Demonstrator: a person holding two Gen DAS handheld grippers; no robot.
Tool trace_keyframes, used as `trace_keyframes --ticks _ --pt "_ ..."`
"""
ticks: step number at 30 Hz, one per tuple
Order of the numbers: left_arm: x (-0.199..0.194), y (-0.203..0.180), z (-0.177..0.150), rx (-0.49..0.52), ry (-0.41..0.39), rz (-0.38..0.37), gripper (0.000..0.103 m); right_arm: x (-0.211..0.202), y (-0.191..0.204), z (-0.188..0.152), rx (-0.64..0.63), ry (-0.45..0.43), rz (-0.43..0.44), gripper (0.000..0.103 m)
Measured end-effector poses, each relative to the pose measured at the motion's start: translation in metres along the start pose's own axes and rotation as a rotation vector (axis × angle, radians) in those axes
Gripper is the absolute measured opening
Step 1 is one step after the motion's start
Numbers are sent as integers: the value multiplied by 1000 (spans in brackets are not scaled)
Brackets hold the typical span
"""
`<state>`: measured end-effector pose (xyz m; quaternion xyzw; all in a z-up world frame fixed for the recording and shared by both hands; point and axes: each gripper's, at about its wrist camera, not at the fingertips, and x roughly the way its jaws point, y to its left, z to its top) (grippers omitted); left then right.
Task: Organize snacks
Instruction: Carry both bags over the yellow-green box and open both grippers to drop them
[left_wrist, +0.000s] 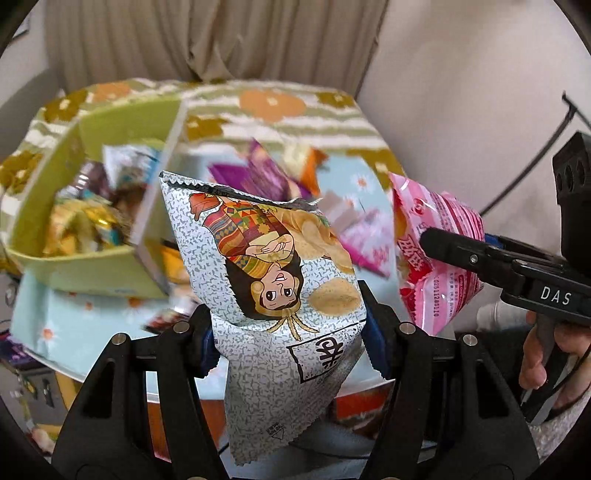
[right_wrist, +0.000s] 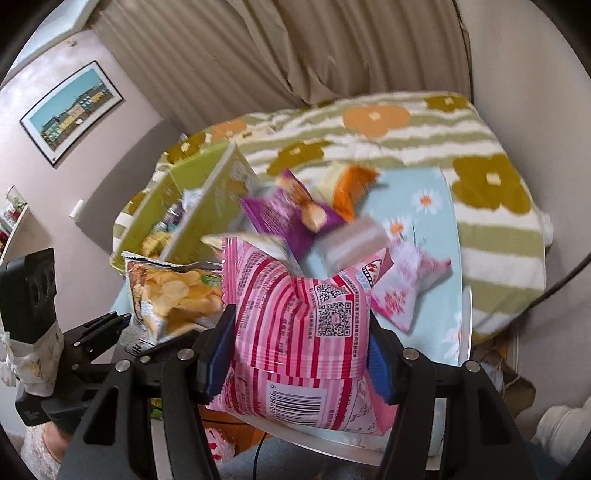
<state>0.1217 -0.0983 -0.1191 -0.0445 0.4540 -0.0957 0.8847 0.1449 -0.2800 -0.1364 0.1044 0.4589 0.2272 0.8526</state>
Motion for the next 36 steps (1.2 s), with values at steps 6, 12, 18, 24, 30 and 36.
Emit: trace_keyframes --ticks 6,12,18,24,30,36 --pt "-50 55 20 -77 -95 58 59 -8 50 28 -80 -46 33 58" --pt "-72 125 49 -120 -134 107 59 15 109 63 -141 -71 83 58" --pt "-65 199 80 -144 -101 110 59 60 160 95 -142 -72 117 58" --pt "-18 254 104 -137 -16 46 59 101 196 120 -122 -70 95 58" --pt "29 274 110 -89 76 -22 60 136 208 133 -70 -49 37 58" --pt "58 283 99 -68 158 -58 102 159 210 136 -21 -25 -14 58"
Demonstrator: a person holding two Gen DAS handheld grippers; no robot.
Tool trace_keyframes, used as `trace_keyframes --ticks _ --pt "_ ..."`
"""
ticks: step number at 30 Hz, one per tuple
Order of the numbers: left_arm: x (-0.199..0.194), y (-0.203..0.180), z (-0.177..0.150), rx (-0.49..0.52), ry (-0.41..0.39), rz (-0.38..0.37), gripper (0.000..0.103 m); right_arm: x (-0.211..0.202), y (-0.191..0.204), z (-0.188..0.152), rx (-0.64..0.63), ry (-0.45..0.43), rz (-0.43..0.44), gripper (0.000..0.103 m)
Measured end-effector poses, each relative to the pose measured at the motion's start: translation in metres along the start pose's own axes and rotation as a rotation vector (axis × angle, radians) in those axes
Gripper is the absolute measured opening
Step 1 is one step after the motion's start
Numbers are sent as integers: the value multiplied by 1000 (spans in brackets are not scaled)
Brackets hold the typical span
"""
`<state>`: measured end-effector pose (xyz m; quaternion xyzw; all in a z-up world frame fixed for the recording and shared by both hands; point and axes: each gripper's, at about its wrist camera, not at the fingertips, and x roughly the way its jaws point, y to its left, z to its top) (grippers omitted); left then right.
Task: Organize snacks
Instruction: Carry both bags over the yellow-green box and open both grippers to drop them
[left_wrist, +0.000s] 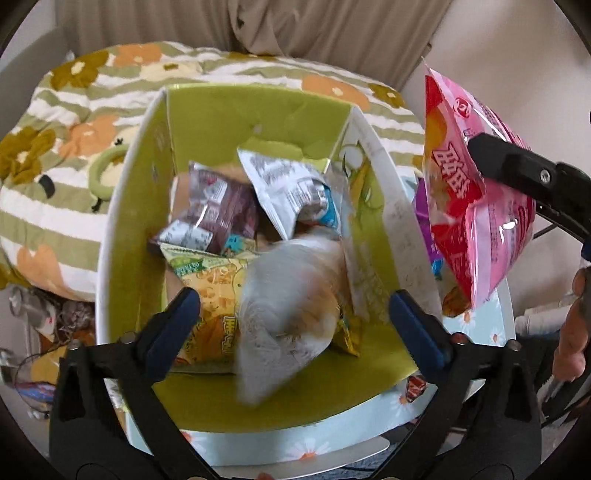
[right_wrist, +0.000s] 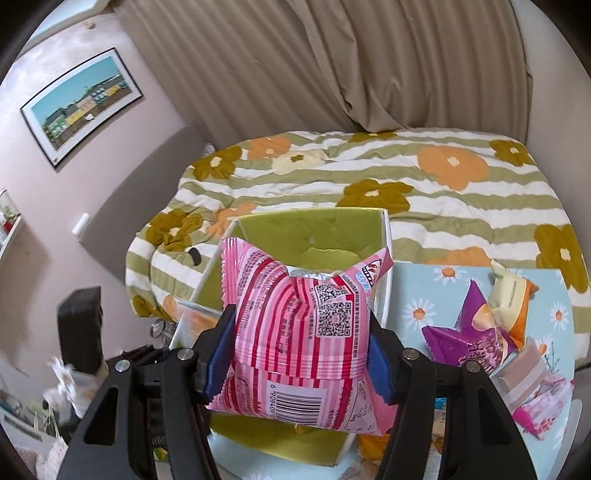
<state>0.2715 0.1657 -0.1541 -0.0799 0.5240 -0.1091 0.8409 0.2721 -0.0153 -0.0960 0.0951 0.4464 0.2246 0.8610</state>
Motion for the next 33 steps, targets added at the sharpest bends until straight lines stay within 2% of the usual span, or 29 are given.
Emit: trace_keyframes --ticks 4,14,17,26,27,28,30,33 --pt "-1 16 -2 -51 15 -5 102 9 3 0 13 26 -15 58" --pt "-38 17 -8 -84 -76 82 102 24 3 14 -24 71 38 59" --pt "-43 19 -5 -88 -89 118 102 39 5 21 -28 96 50 61" --pt "-48 33 -3 -126 -103 148 102 81 8 29 2 138 53 63" --pt "-47 34 -4 -131 -102 145 102 83 6 28 15 141 53 68" --pt "-46 36 -5 -133 -101 144 102 83 6 27 23 139 51 83" --pt "-45 36 -7 -132 -98 145 102 79 2 23 38 114 39 98" --pt "-44 37 -11 -129 -95 140 102 70 -1 17 38 91 29 99"
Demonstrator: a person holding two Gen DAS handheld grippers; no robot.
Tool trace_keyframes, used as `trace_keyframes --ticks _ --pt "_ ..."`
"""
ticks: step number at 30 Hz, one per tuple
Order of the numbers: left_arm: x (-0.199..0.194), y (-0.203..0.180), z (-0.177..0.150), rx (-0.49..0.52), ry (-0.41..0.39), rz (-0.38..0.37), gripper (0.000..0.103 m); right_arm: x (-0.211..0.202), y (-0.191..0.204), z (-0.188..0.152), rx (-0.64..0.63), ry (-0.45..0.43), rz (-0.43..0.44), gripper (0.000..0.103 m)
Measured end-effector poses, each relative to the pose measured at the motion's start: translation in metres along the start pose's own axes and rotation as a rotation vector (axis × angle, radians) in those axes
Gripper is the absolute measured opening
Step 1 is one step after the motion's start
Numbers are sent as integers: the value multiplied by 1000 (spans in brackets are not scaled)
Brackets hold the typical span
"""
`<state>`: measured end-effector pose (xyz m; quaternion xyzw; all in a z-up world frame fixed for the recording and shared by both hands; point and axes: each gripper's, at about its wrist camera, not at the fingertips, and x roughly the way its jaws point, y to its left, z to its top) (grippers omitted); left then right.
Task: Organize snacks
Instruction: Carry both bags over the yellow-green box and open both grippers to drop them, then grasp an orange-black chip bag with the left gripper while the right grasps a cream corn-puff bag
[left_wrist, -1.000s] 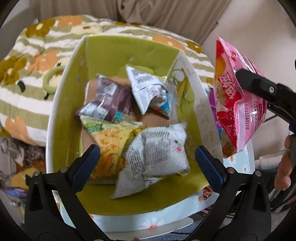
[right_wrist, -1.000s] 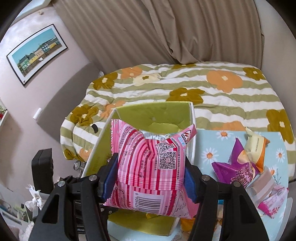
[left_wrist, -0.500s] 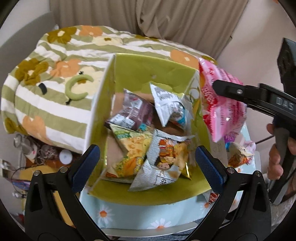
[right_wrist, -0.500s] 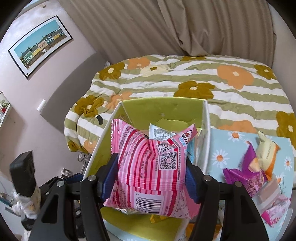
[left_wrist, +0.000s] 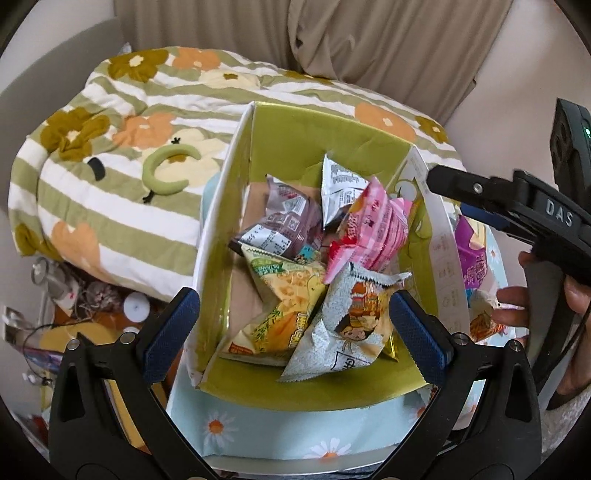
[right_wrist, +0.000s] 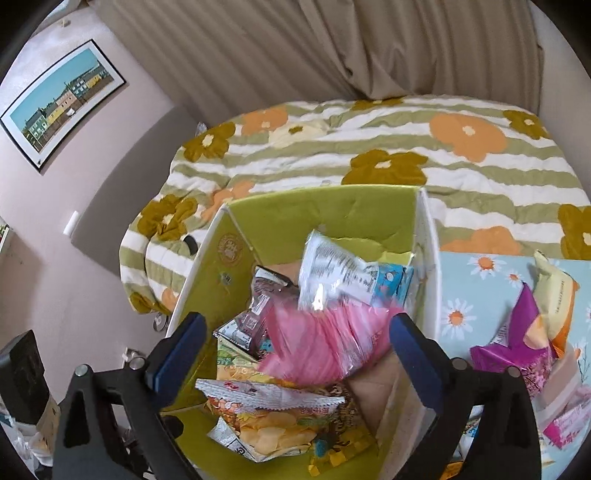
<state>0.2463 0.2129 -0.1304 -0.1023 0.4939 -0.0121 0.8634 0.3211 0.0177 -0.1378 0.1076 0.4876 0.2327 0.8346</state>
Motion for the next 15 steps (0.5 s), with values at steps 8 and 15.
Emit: trace_keyframes --ticks 8,15 --pt "-3 -2 2 33 -4 -30 102 -13 0 -13 17 6 -31 99" --pt "-20 -14 14 93 -45 -61 102 -37 6 -18 13 -6 -56 99"
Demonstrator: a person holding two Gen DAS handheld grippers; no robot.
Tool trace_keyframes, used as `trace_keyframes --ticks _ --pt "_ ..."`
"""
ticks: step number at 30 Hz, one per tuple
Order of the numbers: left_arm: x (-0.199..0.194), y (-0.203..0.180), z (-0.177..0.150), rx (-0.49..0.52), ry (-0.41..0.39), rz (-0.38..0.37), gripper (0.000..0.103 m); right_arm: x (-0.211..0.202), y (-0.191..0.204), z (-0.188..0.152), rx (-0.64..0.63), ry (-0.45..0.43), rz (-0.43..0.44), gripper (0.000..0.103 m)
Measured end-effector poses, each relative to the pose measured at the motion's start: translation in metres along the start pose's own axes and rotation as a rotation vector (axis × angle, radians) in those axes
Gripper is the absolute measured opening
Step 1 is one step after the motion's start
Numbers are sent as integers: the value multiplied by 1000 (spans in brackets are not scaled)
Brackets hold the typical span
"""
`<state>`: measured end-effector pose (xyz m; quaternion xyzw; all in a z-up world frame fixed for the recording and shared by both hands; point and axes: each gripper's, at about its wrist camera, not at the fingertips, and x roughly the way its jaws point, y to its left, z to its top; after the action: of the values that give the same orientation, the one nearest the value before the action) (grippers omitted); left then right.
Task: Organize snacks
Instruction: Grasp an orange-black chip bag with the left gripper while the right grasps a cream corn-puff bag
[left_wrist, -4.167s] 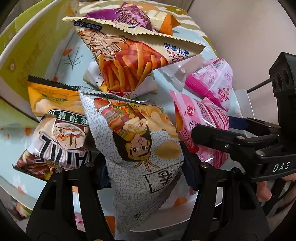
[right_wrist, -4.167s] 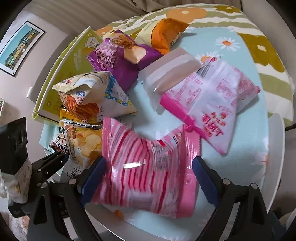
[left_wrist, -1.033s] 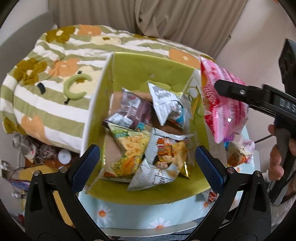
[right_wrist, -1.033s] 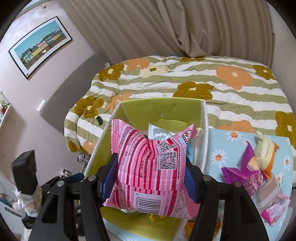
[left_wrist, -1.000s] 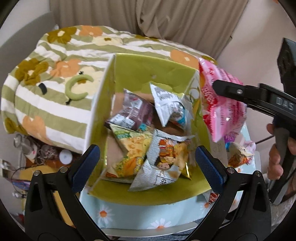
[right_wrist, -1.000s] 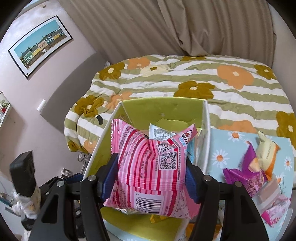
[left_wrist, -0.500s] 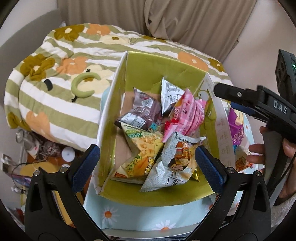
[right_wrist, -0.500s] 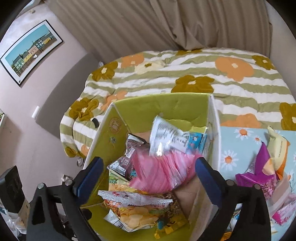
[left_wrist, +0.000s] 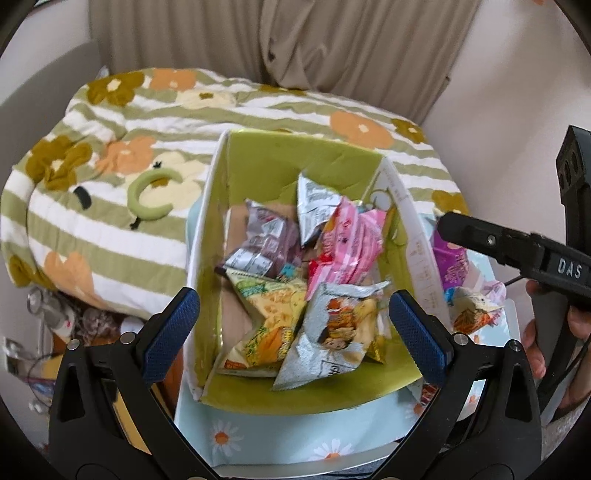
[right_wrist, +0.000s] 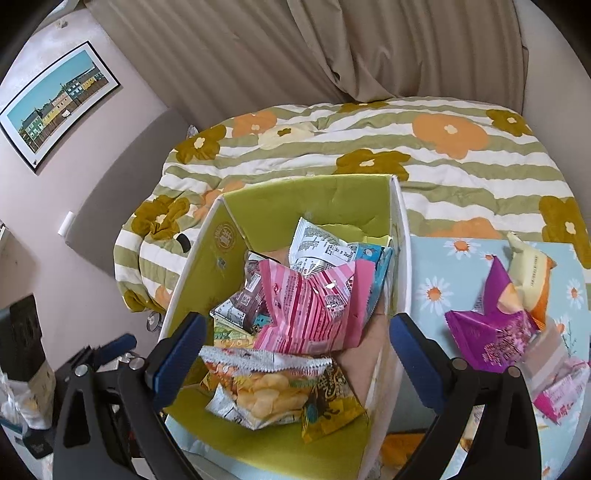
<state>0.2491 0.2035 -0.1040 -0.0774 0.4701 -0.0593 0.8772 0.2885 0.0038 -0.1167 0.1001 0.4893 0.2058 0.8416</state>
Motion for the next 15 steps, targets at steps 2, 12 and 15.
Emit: trace_keyframes --ticks 2,12,15 --pt "-4 -6 1 11 -3 -19 102 -13 -1 -2 -2 -12 -17 99" --pt "-25 -55 -12 35 -29 -52 102 -83 -29 -23 -3 -99 -38 99" --pt "-30 -74 -20 20 -36 -47 102 -102 -45 -31 -16 -124 -47 99"
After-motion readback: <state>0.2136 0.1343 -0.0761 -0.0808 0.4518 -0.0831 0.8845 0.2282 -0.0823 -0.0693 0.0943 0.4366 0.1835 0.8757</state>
